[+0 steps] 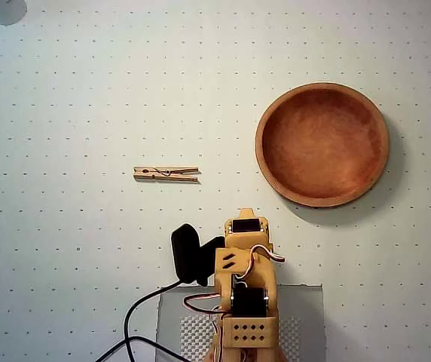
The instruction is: Grasp a clothespin and put it in the bowl.
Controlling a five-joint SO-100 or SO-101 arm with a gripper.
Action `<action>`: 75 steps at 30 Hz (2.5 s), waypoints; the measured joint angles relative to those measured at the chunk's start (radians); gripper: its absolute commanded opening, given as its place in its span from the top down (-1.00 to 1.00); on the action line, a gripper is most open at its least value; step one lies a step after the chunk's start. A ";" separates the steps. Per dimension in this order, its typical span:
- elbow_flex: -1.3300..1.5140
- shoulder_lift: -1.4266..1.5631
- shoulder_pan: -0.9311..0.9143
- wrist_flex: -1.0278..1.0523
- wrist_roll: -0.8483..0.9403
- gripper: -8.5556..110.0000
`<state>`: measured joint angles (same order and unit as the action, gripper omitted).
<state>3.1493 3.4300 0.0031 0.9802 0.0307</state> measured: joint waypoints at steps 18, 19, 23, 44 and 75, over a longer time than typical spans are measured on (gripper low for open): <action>0.000 0.000 0.000 0.000 0.009 0.89; 0.000 0.000 0.000 0.000 0.009 0.89; -0.003 0.000 0.000 0.000 0.009 0.89; -0.706 0.002 -0.009 0.100 0.295 0.89; -1.529 -1.358 -0.008 0.782 1.259 0.89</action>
<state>1.6199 2.0724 -0.0046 1.7625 1.2901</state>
